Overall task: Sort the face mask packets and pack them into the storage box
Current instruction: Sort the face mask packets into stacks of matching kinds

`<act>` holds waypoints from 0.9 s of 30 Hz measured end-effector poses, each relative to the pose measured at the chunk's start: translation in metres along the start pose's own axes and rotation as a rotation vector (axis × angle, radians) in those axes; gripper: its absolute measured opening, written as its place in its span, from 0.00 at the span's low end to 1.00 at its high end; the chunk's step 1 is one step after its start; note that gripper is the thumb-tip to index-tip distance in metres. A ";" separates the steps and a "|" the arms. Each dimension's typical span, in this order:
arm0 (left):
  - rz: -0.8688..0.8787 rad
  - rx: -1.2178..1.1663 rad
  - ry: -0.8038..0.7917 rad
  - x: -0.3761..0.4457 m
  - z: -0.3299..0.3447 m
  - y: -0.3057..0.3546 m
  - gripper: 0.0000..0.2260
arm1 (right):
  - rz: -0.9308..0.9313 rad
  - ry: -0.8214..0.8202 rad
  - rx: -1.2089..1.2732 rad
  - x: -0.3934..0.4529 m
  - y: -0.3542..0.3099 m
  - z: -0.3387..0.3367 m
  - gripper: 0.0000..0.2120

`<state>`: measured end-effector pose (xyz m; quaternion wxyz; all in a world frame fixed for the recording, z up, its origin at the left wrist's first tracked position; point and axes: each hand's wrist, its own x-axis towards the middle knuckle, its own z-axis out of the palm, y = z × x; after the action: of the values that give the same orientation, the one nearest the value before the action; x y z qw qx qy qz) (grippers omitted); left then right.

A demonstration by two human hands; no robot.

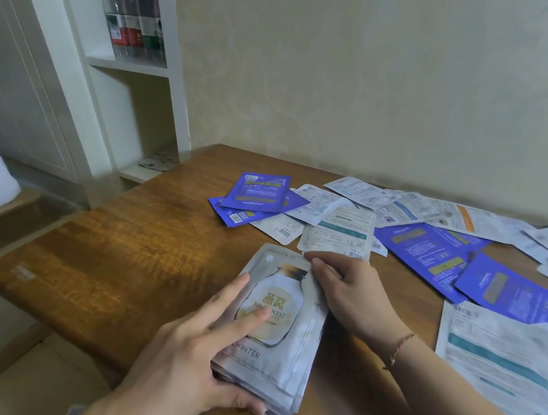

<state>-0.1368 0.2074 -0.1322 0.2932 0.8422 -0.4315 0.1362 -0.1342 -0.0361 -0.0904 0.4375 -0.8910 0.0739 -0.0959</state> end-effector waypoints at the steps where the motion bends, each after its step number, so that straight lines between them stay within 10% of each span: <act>1: -0.016 0.019 -0.021 0.000 -0.001 0.001 0.42 | 0.018 -0.007 0.020 0.000 0.000 0.001 0.13; 11: -0.726 -1.116 -0.079 0.026 -0.029 -0.001 0.49 | 0.369 0.196 0.936 -0.067 -0.018 0.037 0.34; 18: -0.791 -1.162 -0.194 0.038 -0.040 0.007 0.50 | 0.416 0.177 0.948 -0.081 -0.029 0.064 0.31; 23: -0.746 -1.141 -0.288 0.040 -0.035 0.016 0.17 | 0.316 0.175 0.831 -0.086 -0.026 0.072 0.39; 27: -0.754 -1.175 -0.205 0.041 -0.036 0.021 0.14 | 0.300 0.105 0.820 -0.088 -0.025 0.069 0.41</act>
<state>-0.1292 0.1931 -0.0762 0.6844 0.6453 -0.1379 -0.3102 -0.2019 0.0502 -0.1211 0.7596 -0.6172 0.1803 -0.0978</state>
